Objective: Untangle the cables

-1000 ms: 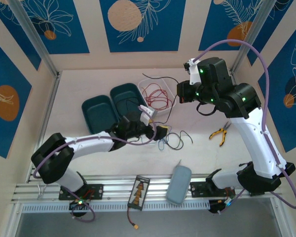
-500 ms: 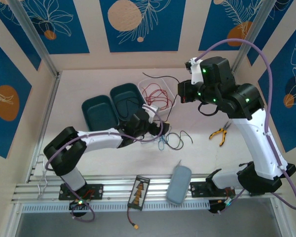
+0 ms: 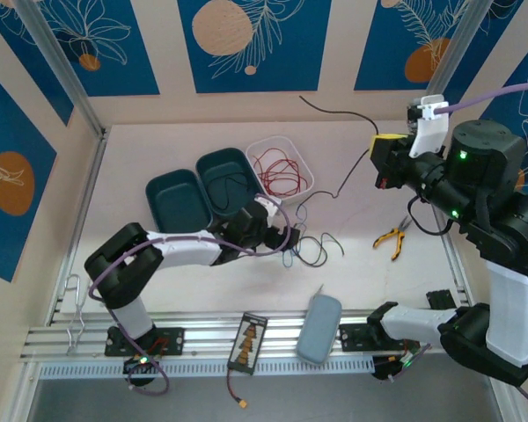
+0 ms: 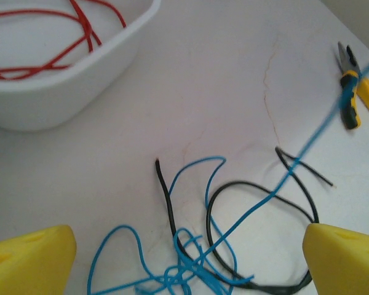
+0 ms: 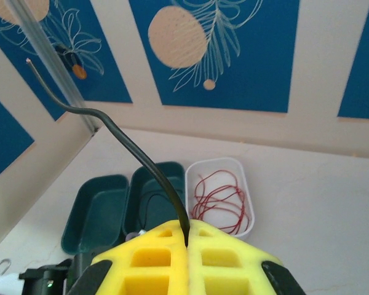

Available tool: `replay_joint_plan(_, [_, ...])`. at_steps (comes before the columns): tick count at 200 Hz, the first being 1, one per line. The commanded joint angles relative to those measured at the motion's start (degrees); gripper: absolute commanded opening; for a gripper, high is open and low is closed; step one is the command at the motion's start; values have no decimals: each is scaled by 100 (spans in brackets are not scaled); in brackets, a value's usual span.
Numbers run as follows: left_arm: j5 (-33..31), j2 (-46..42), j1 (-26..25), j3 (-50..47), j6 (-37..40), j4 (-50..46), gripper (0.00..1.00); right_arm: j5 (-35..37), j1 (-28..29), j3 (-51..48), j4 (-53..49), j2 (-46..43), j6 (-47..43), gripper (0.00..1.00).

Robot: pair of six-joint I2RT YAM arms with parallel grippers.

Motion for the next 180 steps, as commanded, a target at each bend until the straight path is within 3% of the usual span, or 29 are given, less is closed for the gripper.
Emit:
replay_joint_plan(1, [320, -291, -3, -272, -184, 62, 96, 618, 33, 39, 230, 103, -283, 0])
replay_joint_plan(45, [316, -783, 1, -832, -289, 115, 93, 863, 24, 5, 616, 208, -499, 0])
replay_joint_plan(77, [705, -670, -22, -1037, 245, 779, 89, 512, 24, -9, 784, 252, -498, 0])
replay_joint_plan(126, [1055, 185, -33, -960, 599, 2817, 84, 287, 24, 116, 762, 349, -383, 0])
replay_joint_plan(164, [1015, 931, -31, -353, 475, 2723, 79, 51, 24, 240, 737, 351, -314, 0])
replay_joint_plan(170, [977, 987, -32, -289, 438, 2618, 77, 29, 24, 258, 730, 349, -314, 0])
replay_joint_plan(180, [882, 1043, -24, -240, 357, 2481, 62, 24, 24, 279, 721, 340, -327, 0])
